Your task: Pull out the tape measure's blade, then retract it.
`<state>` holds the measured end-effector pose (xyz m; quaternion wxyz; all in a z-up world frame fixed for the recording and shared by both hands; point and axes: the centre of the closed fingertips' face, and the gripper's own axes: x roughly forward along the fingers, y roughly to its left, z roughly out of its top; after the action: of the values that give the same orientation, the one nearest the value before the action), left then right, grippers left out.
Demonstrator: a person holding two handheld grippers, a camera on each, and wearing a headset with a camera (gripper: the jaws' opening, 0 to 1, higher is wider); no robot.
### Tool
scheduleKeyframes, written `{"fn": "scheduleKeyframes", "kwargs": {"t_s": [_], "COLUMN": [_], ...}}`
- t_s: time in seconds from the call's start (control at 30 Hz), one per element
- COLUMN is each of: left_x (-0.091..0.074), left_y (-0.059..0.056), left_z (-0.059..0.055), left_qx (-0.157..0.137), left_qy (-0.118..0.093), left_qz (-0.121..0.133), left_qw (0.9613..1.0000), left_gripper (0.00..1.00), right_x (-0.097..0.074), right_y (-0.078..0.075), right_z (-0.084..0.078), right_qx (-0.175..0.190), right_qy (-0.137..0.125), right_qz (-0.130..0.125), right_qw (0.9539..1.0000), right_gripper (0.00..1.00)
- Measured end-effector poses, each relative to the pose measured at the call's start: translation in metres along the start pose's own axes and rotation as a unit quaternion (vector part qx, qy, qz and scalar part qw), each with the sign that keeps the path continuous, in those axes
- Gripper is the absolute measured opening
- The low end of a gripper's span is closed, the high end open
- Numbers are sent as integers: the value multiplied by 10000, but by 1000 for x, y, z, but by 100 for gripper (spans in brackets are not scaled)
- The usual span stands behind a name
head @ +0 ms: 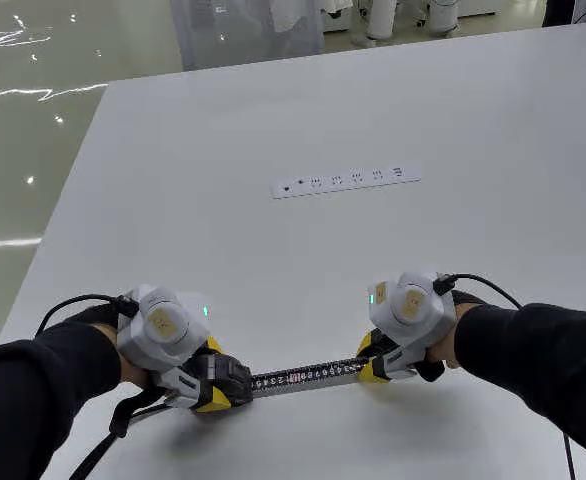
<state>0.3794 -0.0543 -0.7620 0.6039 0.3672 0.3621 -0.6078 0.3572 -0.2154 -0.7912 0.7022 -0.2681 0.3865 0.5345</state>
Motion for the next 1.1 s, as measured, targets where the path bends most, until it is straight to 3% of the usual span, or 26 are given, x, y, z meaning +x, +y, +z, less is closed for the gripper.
{"fn": "scheduleKeyframes", "kwargs": {"t_s": [1.1], "left_x": [-1], "left_y": [-1], "left_z": [0], "left_qx": [12], "left_qy": [-12], "left_qz": [22], "left_qw": [10000], "left_gripper": [33], "right_x": [-11], "right_y": [-1], "right_z": [-13], "right_qx": [65], "right_qy": [37], "right_qz": [-51], "right_qw": [10000], "right_gripper": [9]}}
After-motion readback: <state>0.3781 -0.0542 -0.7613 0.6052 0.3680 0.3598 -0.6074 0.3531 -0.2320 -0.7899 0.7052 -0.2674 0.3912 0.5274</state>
